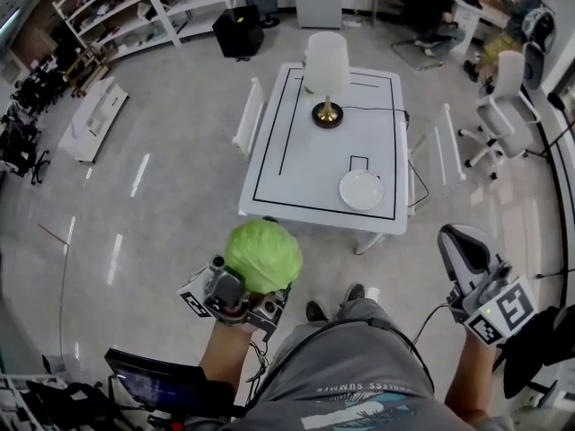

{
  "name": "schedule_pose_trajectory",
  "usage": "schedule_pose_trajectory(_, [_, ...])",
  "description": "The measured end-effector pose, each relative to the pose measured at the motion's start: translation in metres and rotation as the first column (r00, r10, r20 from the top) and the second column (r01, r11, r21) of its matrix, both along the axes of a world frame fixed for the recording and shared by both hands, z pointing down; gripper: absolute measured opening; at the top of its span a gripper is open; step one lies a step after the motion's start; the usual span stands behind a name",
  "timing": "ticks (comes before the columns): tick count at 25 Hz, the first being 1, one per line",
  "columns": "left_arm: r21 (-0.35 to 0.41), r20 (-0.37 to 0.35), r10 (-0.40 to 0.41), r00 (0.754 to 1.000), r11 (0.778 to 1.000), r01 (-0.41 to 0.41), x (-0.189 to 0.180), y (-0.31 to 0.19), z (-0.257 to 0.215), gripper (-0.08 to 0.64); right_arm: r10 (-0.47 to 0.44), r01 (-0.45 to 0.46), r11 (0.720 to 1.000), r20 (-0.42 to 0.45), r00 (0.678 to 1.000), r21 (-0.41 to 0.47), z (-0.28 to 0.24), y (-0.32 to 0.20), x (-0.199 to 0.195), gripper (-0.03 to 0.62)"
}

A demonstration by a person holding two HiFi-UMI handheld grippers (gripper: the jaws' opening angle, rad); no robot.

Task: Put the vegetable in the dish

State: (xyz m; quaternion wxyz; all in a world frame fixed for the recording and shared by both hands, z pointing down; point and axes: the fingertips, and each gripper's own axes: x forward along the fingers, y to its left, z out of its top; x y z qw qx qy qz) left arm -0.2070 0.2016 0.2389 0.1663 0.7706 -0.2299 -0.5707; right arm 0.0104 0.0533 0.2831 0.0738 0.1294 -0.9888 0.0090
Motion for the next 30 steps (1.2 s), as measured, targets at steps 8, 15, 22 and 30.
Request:
schedule_pose_trajectory(8, [-0.025, 0.033, 0.023, 0.999, 0.999, -0.022, 0.008, -0.029, 0.003, 0.390, 0.004, -0.004, 1.000, 0.018, 1.000, -0.007, 0.001, -0.019, -0.003, 0.011])
schedule_pose_trajectory(15, [-0.085, 0.036, 0.057, 0.998, 0.995, -0.054, 0.029, -0.091, 0.013, 0.390, 0.019, -0.019, 0.999, 0.010, 1.000, -0.032, 0.008, -0.067, 0.022, 0.011])
schedule_pose_trajectory(22, [-0.144, 0.090, 0.104, 0.991, 0.985, -0.090, 0.065, -0.155, 0.028, 0.389, 0.010, -0.009, 1.000, 0.026, 1.000, -0.029, 0.016, -0.111, 0.035, 0.011])
schedule_pose_trajectory(30, [-0.208, 0.101, 0.203, 0.974, 0.962, -0.179, 0.081, -0.213, 0.046, 0.388, 0.099, -0.098, 0.993, 0.008, 0.995, -0.058, 0.026, -0.149, 0.061, 0.011])
